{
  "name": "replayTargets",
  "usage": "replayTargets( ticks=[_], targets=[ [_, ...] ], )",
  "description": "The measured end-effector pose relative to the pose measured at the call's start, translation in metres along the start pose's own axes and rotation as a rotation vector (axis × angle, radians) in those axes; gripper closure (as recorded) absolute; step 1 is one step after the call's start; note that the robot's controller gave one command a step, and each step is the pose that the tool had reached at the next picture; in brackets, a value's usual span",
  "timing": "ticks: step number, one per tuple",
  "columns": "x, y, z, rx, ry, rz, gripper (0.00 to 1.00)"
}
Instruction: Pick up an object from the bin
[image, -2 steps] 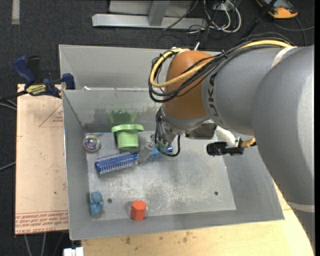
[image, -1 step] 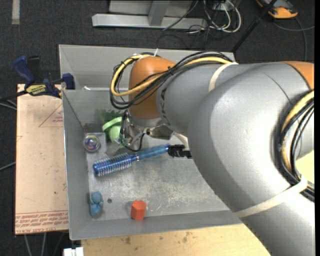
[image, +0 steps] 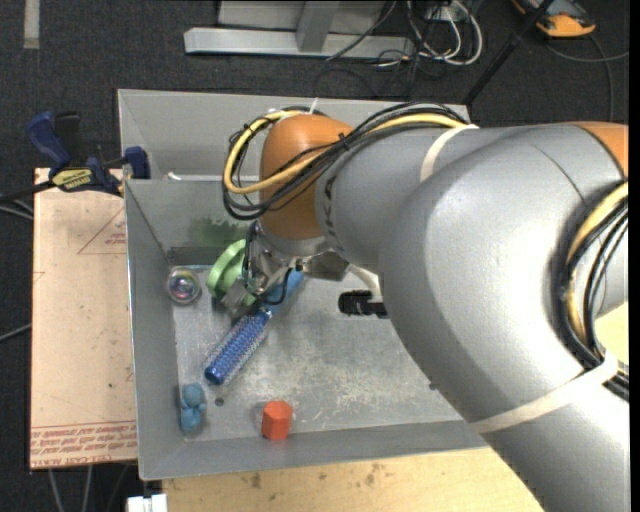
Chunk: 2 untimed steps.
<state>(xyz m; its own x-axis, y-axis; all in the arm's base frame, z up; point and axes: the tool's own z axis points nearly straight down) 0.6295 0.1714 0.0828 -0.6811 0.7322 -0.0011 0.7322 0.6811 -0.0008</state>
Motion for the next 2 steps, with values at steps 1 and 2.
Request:
replayTargets(
  ticks=[1, 2],
  targets=[
    [0.010, -0.017, 0.009, -0.011, -0.004, -0.022, 1.00],
    [-0.004, -0.056, 0.008, -0.011, -0.003, -0.021, 1.00]
  ],
)
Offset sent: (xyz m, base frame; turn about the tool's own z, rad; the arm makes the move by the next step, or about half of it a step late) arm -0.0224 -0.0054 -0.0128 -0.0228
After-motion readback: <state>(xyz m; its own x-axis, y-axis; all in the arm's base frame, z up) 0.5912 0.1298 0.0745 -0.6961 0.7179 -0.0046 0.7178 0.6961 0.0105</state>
